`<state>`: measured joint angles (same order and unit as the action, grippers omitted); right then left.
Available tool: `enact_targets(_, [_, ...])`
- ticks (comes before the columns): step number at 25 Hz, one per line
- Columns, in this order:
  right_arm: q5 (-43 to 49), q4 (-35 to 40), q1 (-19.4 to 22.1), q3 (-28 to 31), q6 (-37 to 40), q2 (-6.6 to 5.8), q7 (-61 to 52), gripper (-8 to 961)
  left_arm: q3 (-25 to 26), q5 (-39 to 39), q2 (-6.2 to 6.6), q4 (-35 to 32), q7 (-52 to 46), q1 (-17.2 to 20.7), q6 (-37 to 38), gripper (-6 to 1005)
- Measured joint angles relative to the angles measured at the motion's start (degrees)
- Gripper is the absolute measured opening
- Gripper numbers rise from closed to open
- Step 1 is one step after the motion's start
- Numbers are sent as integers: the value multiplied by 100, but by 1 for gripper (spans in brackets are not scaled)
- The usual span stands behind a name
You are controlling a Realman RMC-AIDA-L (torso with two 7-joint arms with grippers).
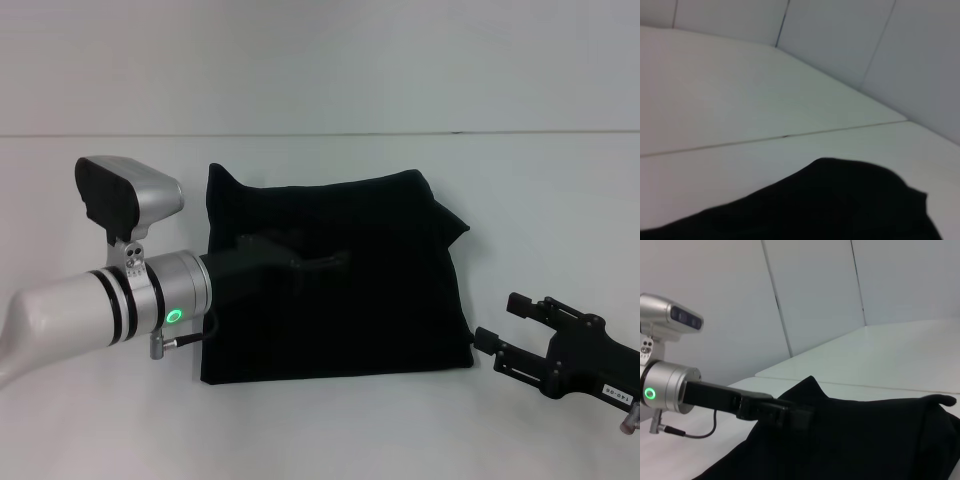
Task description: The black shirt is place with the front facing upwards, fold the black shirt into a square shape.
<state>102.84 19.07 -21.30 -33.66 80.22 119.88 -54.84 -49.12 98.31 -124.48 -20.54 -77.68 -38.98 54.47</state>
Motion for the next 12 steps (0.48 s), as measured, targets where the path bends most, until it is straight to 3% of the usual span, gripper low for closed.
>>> enact_targets(8, [-1, 6, 4, 26, 10, 0, 0, 793, 5, -27, 3, 138, -29, -8, -197, 877])
enact_targets(12, [-2, 26, 3, 73, 25, 0, 9, 792, 118, -80, 7, 46, -10, 97, 250, 878])
